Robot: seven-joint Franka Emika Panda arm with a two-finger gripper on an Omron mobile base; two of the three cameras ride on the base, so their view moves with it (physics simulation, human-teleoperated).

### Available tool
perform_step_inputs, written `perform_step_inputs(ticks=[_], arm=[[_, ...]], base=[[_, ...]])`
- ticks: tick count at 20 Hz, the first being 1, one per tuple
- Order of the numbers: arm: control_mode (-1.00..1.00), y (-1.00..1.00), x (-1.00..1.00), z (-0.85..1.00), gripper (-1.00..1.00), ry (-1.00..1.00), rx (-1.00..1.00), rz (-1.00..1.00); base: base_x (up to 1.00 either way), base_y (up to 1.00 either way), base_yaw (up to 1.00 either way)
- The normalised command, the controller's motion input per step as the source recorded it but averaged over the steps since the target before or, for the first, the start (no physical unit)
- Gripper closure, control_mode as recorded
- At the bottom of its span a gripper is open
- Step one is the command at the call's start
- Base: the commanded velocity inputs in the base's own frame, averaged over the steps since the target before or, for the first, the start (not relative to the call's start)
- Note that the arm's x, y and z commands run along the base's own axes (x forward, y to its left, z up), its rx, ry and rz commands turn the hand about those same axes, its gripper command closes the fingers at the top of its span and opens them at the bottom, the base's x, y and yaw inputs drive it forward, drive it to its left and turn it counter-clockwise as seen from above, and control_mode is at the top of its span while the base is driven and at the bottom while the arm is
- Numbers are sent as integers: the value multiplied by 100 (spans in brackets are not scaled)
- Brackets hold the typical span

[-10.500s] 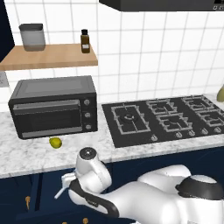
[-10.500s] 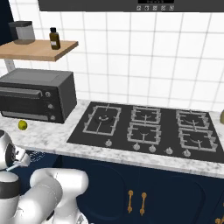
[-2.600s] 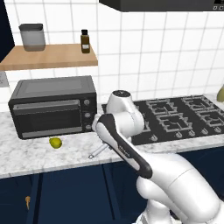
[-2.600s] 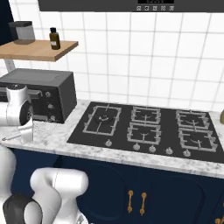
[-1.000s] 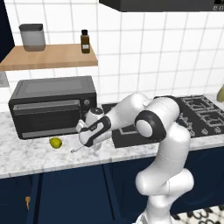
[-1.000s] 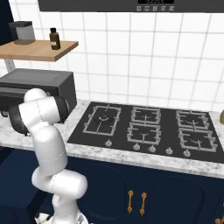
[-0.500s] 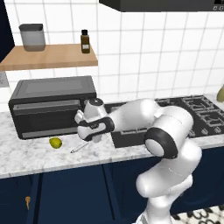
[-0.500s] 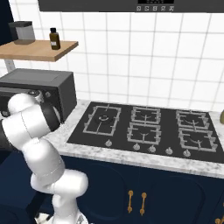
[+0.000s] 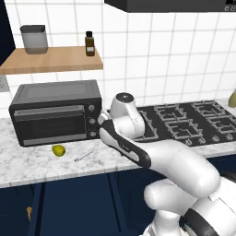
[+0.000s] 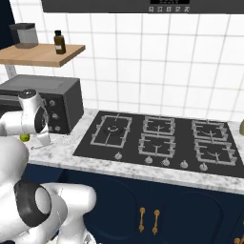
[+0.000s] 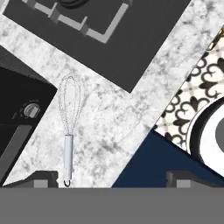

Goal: Pick the whisk from the drawer and place it on the counter.

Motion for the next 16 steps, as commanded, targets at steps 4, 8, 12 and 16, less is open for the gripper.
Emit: perform_step_inputs(ticks=[4, 8, 12, 16], arm=[[-100, -99, -99, 100, -100, 1, -4, 0], [-100, -100, -100, 100, -100, 0, -7, 0], [-100, -100, -91, 100, -100, 2, -6, 0], [-100, -100, -86, 100, -100, 4, -8, 0]], base=[[0, 0, 0], [0, 0, 0], [0, 0, 0], [0, 0, 0]])
